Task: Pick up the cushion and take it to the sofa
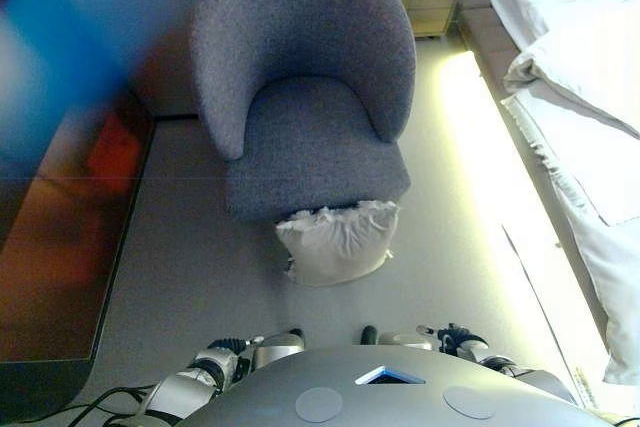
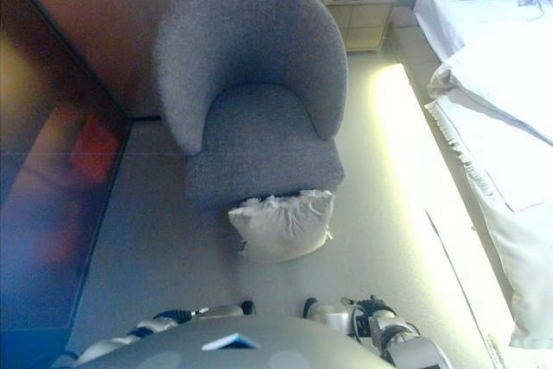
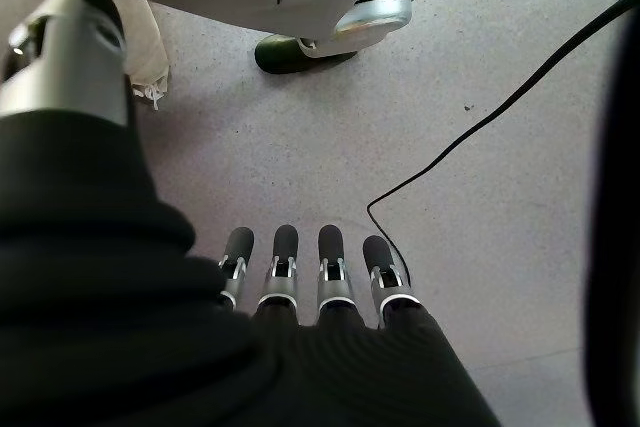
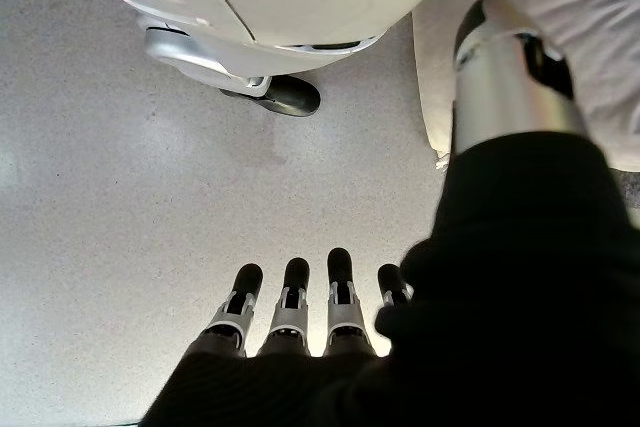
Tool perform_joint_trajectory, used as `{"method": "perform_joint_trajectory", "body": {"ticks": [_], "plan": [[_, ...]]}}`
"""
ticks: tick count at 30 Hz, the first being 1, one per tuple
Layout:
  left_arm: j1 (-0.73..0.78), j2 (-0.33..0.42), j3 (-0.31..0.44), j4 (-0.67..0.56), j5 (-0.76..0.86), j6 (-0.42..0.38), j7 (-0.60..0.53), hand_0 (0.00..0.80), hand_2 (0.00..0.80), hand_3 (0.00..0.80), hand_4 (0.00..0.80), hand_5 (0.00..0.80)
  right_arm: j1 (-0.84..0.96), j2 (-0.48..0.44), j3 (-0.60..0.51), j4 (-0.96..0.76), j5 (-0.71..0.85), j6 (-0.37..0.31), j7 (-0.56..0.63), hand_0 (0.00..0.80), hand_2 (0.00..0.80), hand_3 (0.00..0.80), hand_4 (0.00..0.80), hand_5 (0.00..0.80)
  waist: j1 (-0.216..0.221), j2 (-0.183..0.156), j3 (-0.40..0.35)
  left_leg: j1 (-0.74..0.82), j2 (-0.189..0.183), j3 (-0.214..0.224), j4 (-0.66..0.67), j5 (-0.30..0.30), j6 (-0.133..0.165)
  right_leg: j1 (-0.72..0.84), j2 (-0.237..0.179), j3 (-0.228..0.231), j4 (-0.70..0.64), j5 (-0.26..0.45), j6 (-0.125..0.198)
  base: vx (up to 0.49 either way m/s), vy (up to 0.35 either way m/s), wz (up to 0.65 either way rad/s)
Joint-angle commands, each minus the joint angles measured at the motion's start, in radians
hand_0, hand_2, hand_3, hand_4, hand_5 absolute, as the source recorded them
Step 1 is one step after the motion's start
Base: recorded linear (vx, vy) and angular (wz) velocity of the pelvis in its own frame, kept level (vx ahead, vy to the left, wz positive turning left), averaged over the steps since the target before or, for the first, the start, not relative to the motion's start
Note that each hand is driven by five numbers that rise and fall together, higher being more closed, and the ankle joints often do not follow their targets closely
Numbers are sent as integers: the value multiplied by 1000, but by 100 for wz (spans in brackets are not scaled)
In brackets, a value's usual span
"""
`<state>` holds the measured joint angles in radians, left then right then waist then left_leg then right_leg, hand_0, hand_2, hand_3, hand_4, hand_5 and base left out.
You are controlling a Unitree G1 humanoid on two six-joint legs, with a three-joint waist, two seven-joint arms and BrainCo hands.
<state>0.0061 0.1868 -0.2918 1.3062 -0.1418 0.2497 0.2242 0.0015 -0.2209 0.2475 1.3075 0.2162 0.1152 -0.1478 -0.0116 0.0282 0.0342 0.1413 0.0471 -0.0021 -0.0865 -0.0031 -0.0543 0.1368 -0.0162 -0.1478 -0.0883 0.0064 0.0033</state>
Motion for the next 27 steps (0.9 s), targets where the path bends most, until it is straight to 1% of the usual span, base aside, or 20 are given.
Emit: {"method": "perform_joint_trajectory", "body": {"ticks": [1, 11, 19, 27], "plan": [[-59, -6, 5, 64, -18, -5, 3, 0, 0, 0, 0, 0, -69, 16, 24, 48, -24, 2, -3, 0, 0, 0, 0, 0, -3, -49, -1, -26, -53, 62, -1, 13, 51, -25, -32, 51, 7, 40, 56, 0, 0, 0], [-66, -5, 1, 65, 2, 16, -28, 0, 0, 0, 0, 0, -71, 14, 23, 51, -27, 5, 0, 0, 0, 0, 0, 0, -3, -49, -3, -27, -53, 64, -1, 13, 52, -26, -32, 52, 7, 40, 58, 0, 0, 0], [-62, -5, -8, 66, 17, 25, -22, 0, 0, 0, 0, 0, -68, 14, 24, 50, -26, 10, 2, 0, 0, 0, 0, 0, -7, -48, -1, -25, -54, 67, -1, 11, 53, -26, -31, 54, 9, 39, 57, 0, 0, 0], [-59, -1, -8, 66, 23, 31, -15, 0, 0, 0, 0, 0, -68, 16, 23, 52, -30, 20, 8, 0, 0, 0, 0, 0, -10, -50, 2, -21, -47, 78, -1, 12, 53, -26, -25, 54, 13, 36, 53, 13, -18, 0]]}}
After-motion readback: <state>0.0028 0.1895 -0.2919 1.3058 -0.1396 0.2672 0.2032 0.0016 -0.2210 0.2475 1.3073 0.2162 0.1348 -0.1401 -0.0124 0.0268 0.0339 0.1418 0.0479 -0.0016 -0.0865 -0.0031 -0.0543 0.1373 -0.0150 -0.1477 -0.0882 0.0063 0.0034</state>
